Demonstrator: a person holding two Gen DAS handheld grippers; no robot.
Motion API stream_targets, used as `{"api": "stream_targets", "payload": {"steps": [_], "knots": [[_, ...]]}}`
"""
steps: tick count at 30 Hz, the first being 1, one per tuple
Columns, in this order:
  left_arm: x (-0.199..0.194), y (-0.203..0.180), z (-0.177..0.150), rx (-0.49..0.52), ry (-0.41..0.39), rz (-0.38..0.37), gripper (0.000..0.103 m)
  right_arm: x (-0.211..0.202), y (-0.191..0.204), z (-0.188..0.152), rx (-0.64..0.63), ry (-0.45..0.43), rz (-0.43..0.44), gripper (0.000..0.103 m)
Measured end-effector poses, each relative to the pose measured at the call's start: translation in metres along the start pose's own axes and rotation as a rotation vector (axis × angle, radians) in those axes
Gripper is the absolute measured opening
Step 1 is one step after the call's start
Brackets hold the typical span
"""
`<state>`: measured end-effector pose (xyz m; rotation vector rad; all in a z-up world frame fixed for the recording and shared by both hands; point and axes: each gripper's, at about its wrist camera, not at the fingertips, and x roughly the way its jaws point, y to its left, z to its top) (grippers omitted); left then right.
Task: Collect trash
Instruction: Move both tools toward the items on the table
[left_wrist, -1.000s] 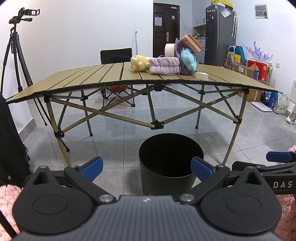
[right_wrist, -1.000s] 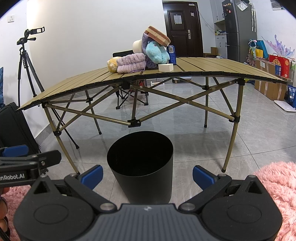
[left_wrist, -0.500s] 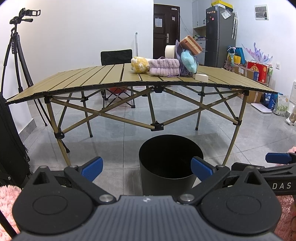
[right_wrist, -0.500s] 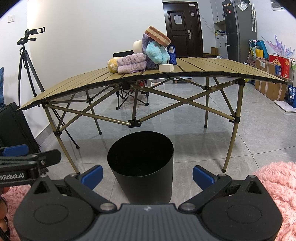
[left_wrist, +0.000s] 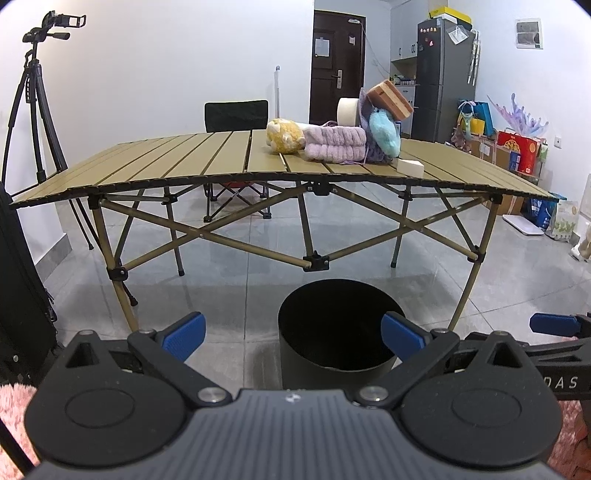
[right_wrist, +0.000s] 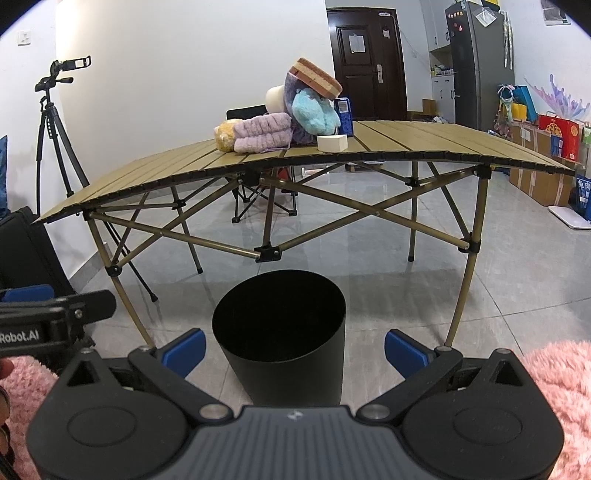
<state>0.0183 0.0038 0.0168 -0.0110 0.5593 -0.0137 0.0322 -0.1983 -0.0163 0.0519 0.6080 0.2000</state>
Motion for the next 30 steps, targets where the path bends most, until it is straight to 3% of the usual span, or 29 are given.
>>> {"api": "stream_targets", "payload": {"steps": [12,30], "knots": [[0.025,0.005,0.034,-0.021,-0.027,0.014,0.103,0.025,-0.009,0.032,0.002,-0.059,-0.009,0.103],[0.098,0.005,0.114,-0.025,-0.097,0.032,0.103,0.100,-0.022,0.124,-0.055,-0.238,-0.062,0.102]]}}
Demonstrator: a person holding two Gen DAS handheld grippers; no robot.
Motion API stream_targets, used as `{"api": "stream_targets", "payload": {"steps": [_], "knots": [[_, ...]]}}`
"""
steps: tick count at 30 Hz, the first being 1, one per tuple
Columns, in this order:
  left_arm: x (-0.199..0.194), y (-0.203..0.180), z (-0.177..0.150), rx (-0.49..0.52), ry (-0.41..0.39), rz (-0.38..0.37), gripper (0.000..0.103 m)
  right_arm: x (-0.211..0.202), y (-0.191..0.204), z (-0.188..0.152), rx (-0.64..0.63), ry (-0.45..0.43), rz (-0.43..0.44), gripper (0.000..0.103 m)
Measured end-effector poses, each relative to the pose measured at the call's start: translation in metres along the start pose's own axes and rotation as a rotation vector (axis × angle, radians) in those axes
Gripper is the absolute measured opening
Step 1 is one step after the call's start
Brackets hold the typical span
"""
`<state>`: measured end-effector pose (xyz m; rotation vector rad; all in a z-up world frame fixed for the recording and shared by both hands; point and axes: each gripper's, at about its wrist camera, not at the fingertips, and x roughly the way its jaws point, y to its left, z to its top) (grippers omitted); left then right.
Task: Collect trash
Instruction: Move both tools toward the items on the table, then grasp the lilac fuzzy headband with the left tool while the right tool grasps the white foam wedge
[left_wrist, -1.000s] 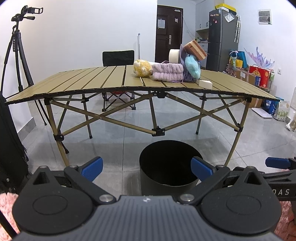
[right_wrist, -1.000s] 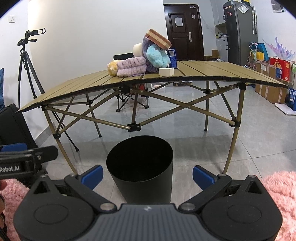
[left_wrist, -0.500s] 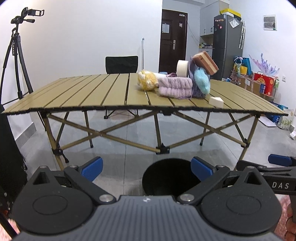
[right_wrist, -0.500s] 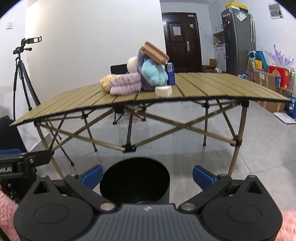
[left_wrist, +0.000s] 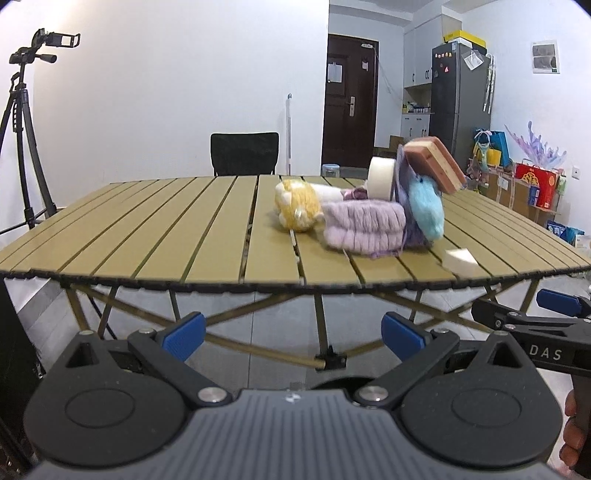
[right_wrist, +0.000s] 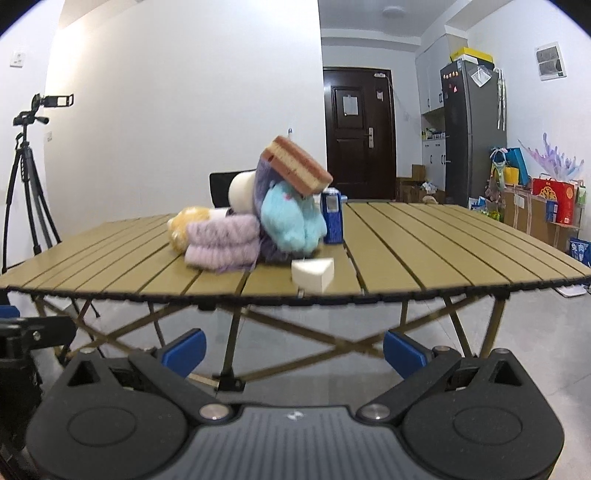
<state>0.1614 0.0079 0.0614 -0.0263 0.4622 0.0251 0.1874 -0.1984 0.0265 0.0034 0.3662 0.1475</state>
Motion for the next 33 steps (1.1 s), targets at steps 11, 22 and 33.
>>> {"api": "stream_targets", "payload": {"steps": [11,22,33], "knots": [[0.051,-0.008,0.031,-0.006,-0.022,-0.011,0.103,0.058,-0.004,0.023,-0.021,-0.036,-0.006,0.088],[0.096,-0.019,0.054,-0.014,-0.007,-0.059,0.103,0.096,-0.006,0.025,-0.007,-0.018,0.014,0.052],[0.129,-0.039,0.067,-0.057,0.016,-0.118,0.103,0.099,-0.020,0.029,0.061,-0.039,0.052,0.031]]}}
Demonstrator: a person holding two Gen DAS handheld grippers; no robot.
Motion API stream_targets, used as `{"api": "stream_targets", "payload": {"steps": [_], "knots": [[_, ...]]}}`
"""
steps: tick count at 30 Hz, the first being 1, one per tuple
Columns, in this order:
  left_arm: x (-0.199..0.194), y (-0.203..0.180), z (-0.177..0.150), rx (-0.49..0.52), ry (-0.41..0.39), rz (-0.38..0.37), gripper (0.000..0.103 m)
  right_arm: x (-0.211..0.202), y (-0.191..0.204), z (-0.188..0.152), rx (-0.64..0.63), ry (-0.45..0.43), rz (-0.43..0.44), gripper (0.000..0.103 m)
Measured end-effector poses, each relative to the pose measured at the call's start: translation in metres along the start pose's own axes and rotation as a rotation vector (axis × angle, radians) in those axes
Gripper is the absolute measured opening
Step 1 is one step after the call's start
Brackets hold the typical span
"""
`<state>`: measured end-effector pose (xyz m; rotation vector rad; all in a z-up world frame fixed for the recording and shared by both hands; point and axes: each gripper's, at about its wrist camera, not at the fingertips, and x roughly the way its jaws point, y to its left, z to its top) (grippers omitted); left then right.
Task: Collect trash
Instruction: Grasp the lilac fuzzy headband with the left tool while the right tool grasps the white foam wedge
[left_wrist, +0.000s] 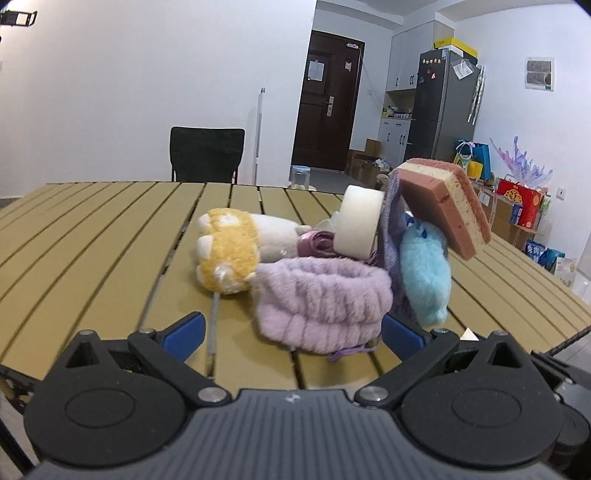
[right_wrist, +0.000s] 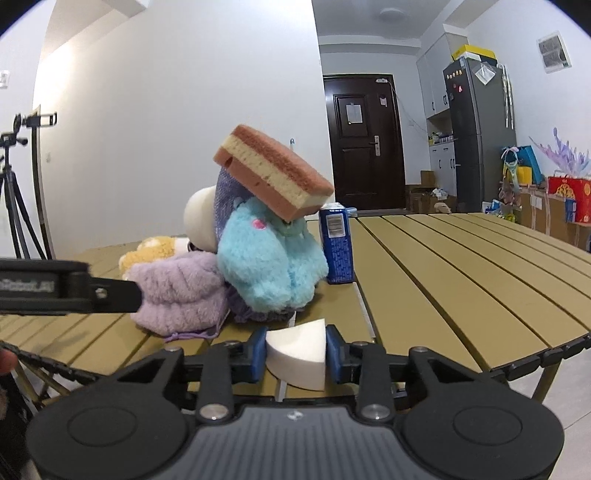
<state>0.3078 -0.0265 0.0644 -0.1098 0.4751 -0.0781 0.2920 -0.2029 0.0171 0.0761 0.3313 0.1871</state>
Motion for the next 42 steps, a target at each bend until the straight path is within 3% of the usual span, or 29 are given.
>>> {"api": "stream_targets", "payload": {"steps": [15,21,25,30,33,42], "knots": [[0.045,-0.018,0.012,-0.050,0.003,0.022,0.103,-0.004,-0.027,0.006,0.065,-0.017,-0.022,0.031],[0.057,-0.011,0.010,-0.067,0.026,-0.019,0.103,-0.003,-0.031,0.008,0.068,-0.013,-0.014,0.031],[0.064,-0.007,0.007,-0.074,0.045,-0.046,0.086,-0.004,-0.032,0.009,0.073,-0.012,-0.006,0.031],[0.059,-0.004,0.007,-0.076,0.026,-0.082,0.049,-0.006,-0.029,0.010,0.072,-0.016,0.001,0.031],[0.054,-0.003,0.007,-0.078,0.017,-0.088,0.037,-0.006,-0.027,0.009,0.070,-0.016,0.006,0.031],[0.027,0.003,0.009,-0.045,-0.038,-0.074,0.033,-0.009,-0.026,0.010,0.064,-0.022,0.029,0.031]]}}
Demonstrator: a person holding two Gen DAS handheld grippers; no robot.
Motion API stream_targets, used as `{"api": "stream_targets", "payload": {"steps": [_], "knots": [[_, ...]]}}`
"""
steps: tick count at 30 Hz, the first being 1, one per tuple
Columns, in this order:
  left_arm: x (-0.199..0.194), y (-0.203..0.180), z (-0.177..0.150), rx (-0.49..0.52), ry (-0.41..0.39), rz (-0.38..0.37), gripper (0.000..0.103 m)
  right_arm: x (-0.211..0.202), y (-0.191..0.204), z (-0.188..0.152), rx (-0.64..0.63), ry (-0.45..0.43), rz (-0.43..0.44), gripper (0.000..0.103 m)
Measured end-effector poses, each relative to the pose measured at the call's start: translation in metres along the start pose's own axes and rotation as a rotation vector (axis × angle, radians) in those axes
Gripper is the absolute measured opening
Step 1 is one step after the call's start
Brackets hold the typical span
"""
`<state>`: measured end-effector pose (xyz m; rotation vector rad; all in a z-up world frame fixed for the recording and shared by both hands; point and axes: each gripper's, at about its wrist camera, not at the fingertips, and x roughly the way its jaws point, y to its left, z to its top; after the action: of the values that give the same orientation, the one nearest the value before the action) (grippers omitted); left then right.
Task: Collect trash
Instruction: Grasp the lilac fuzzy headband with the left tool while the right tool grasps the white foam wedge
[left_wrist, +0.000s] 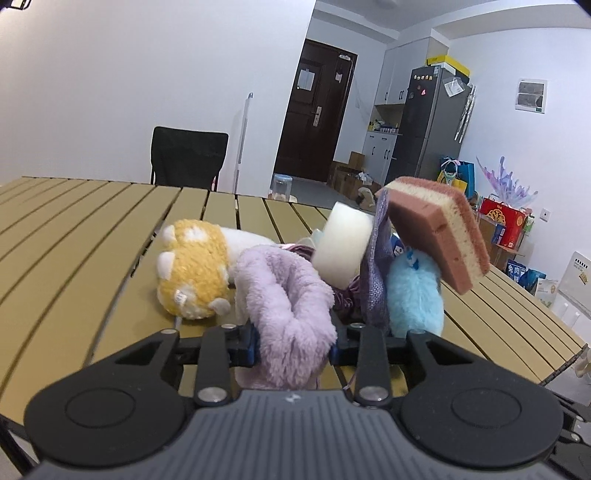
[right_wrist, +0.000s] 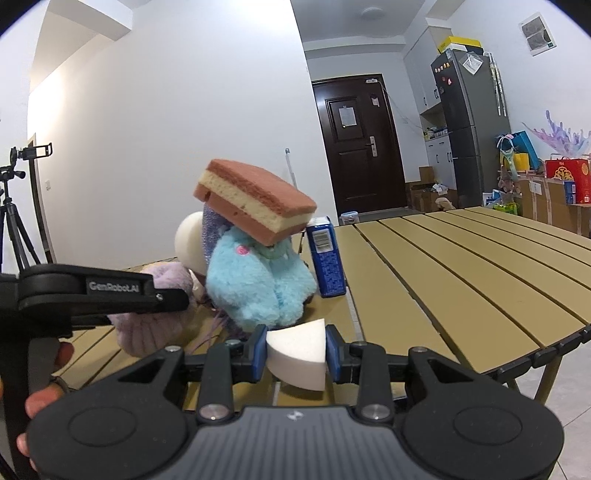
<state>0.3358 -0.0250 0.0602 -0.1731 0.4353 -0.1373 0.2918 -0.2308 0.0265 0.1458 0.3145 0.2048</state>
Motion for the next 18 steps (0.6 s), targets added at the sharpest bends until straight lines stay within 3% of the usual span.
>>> {"api": "stream_targets", "payload": {"steps": [18], "knots": [[-0.090,-0.005,-0.013,0.073,-0.098,0.043,0.033,-0.043,0.035,0.000,-0.049,-0.037,0.050,0.031]]}}
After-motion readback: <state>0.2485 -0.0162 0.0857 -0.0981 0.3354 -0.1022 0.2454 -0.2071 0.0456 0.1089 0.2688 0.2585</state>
